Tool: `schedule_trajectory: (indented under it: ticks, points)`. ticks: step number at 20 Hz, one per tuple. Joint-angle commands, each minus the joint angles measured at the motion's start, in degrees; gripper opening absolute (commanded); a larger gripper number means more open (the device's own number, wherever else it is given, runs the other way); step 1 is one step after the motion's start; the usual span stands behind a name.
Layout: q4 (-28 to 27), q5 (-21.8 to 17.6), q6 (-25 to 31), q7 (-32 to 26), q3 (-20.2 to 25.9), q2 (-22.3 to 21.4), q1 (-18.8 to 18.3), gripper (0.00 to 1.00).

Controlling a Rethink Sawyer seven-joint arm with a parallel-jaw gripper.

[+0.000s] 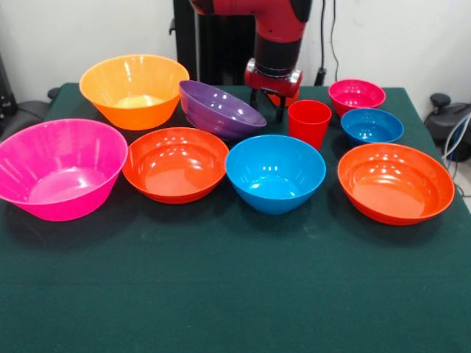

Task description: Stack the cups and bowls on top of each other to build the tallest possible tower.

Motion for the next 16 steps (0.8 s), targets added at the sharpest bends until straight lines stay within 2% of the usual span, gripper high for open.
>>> schedule_trajectory:
  ticks: [1, 8, 16]
  points:
    - [-7.52, -1.48, -0.84, 0.92, 4.10, -0.38, 0.66, 1.00]
    - [-9.11, -3.80, -2.65, -0.67, 5.01, 0.33, -0.96, 1.00]
    - [-12.80, -9.54, -3.59, -3.48, 8.99, 2.67, -5.30, 1.00]
